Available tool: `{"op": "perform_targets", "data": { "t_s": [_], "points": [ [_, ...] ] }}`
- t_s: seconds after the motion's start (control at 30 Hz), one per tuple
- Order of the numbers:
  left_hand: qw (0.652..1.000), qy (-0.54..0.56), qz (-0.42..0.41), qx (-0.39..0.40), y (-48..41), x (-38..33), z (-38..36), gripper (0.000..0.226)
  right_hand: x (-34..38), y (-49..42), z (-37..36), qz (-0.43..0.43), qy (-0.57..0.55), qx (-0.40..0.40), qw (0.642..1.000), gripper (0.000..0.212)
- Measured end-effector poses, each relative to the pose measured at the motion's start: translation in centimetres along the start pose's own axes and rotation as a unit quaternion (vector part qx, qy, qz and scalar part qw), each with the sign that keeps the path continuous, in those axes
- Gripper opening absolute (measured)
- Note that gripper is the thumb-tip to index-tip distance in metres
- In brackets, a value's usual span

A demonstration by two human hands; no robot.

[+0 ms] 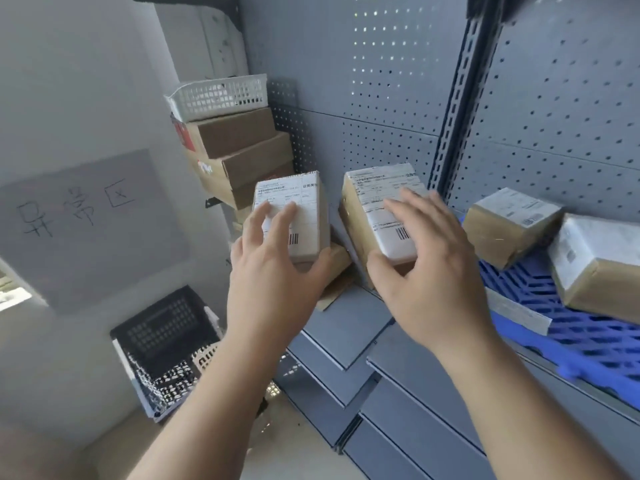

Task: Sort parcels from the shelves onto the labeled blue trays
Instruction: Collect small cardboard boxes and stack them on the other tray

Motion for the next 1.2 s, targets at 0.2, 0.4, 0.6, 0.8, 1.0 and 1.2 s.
{"op": "perform_targets", "data": {
  "t_s": [0.2,0.4,0.6,0.8,1.0,1.2],
  "points": [
    [0.996,0.031,-0.078,0.016,-2.4,-7.9,-5.3,0.072,-6.2,-1.3,5.8,-0.042,0.049,-0.076,0.995,0.062],
    [0.987,0.068,-0.139,0.037,-3.1,-14.6,-9.8,0.072,-11.3,-1.6,10.6,-0.073,0.09,-0.122,0.986,0.062],
    [0.971,0.094,-0.203,0.081,-4.2,-19.2,-13.8,0.071,-15.0,-1.1,13.9,-0.119,0.15,-0.159,0.969,0.063],
    [0.946,0.126,-0.261,0.147,-6.2,-23.0,-16.9,0.068,-16.4,-0.9,16.6,-0.184,0.24,-0.19,0.934,0.06],
    [0.918,0.101,-0.333,0.189,-5.8,-25.4,-19.1,0.069,-16.9,0.4,17.5,-0.273,0.32,-0.173,0.891,0.06],
    [0.905,0.09,-0.366,0.197,-4.7,-26.4,-19.8,0.071,-17.2,1.1,17.3,-0.306,0.354,-0.139,0.873,0.053]
  ]
}}
Point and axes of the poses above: each hand's wrist, its own y-axis away from the middle knuckle, its own z-axis out of the back of the hand, x = y × z, the point moved 10 cm from there along -y, towards the middle knuckle, and after that the axes turned 10 degrees about z, right-handed, at the moved point
